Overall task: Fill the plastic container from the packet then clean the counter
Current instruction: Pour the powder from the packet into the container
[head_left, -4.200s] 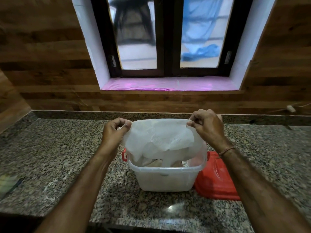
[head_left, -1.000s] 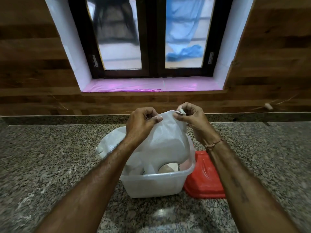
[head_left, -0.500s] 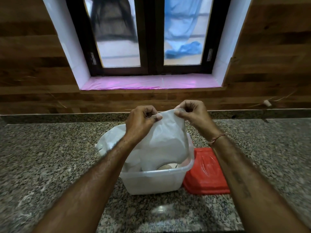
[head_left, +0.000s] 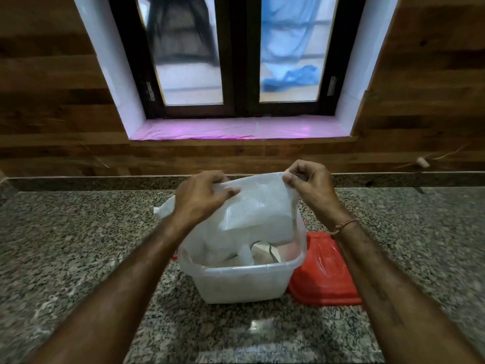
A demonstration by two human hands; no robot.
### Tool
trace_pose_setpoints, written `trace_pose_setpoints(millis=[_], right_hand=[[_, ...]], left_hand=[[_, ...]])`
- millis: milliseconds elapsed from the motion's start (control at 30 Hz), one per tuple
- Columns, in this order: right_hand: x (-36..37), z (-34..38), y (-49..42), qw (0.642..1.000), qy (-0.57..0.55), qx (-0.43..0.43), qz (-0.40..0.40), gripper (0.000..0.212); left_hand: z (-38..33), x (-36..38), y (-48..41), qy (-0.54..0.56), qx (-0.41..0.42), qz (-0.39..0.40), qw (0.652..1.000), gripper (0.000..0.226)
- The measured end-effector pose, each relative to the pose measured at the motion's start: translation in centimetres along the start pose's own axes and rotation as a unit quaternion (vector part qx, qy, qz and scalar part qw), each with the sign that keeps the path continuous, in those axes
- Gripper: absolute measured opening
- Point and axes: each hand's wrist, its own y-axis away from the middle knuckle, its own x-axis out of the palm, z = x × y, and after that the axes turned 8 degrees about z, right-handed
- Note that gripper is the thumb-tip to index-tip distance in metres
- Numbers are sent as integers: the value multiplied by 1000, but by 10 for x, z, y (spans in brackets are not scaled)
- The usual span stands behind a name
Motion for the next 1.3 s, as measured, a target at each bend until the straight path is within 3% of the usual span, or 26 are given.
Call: trace_pose_setpoints(millis=[133, 233, 333, 500, 600, 733, 800, 867, 1033, 1167, 1300], right_hand=[[6, -8, 3, 997, 23, 38, 56, 8], [17, 16, 0, 981, 170, 4, 91, 31], [44, 42, -2, 943, 298, -37, 144, 40], [60, 38, -1, 959, 254, -62, 110, 12], [52, 31, -6, 965, 240, -54, 88, 19], [54, 30, -11, 970, 220, -35, 100, 16], [63, 40, -9, 966, 216, -50, 131, 9], [77, 51, -6, 963, 207, -67, 155, 21], [95, 64, -15, 975, 189, -78, 92, 17], [84, 66, -23, 987, 155, -29, 44, 19], [80, 66, -26, 988, 152, -17, 21, 27]], left_hand=[[25, -10, 11, -16, -30, -17, 999, 22], [8, -7, 9, -34, 7, -30, 999, 20], [-4, -9, 5, -62, 45, -45, 996, 19], [5, -22, 11, -56, 40, -91, 994, 28], [33, -31, 25, -8, -20, -110, 994, 43], [52, -27, 35, 227, -35, -109, 967, 23], [51, -19, 35, 242, -38, -132, 960, 21], [43, -13, 34, 233, -35, -152, 960, 19], [25, -6, 32, 272, -19, -210, 939, 18], [21, 13, 46, 357, -59, -157, 919, 45], [21, 34, 61, 381, -79, -68, 919, 51]])
